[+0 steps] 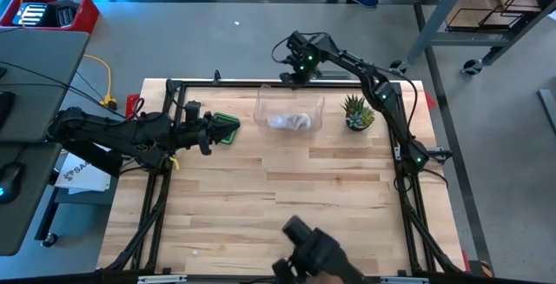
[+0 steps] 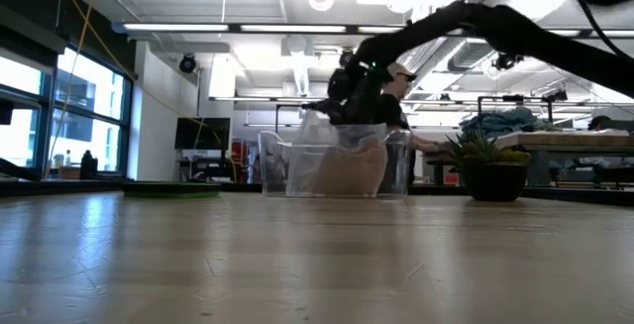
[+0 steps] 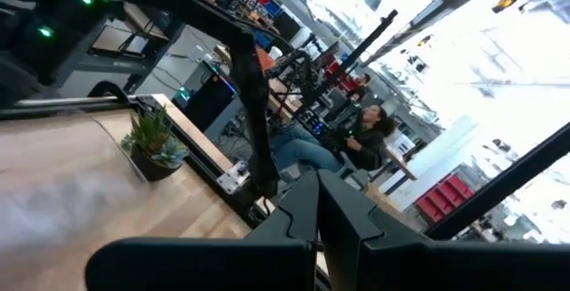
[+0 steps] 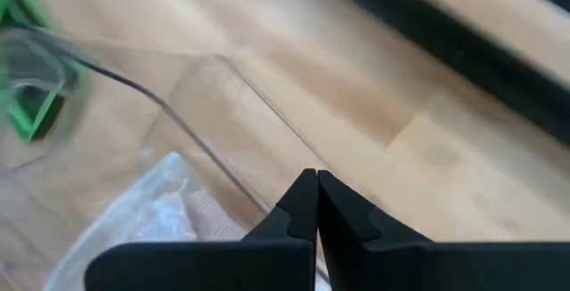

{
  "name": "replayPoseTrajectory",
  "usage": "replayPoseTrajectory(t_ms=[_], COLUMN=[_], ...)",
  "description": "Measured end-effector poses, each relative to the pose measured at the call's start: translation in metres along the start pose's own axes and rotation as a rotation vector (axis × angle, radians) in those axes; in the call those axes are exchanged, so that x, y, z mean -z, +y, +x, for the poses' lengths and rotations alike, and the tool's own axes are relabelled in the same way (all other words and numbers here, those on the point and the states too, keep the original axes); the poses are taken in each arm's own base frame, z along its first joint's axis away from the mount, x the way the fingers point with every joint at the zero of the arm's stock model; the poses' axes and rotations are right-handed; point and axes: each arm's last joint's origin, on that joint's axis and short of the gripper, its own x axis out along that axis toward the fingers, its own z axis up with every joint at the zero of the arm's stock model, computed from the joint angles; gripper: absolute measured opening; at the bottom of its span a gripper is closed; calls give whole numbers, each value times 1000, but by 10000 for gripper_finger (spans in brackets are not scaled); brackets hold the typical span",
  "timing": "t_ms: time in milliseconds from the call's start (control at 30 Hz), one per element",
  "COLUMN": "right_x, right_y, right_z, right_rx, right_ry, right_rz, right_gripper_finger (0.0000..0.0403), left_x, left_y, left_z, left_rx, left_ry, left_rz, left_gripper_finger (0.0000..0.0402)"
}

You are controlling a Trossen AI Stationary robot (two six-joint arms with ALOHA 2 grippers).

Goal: Roll bandage
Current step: Move the transparent bin to the center of the table

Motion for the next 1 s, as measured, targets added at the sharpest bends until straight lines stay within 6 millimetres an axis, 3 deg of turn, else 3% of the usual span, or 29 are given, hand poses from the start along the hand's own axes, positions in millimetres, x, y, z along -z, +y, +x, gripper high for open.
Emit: replayPoseTrajectory(t_ms=[167,367,600,733,833,1000], right_x=[21,49,67,73,61,26], right_y=[39,87,116,130,123,84], right_z=[-4,14,25,1,-20,-5], right_rx=[28,64,140,171,149,152], right_ry=[45,109,98,7,-100,-186], right_rz=[-88,-192,-255,-298,-261,-102], right_gripper_finger=[0,0,0,0,0,0], left_x=[2,9,12,11,11,8], left_y=[-1,-3,-6,-6,-5,-1], left_z=[0,-2,-4,-4,-3,-1], left_rx=[19,82,120,125,119,124], left_ry=[27,129,164,158,152,164], left_rz=[68,113,118,139,183,219], left_gripper_finger=[0,0,0,0,0,0])
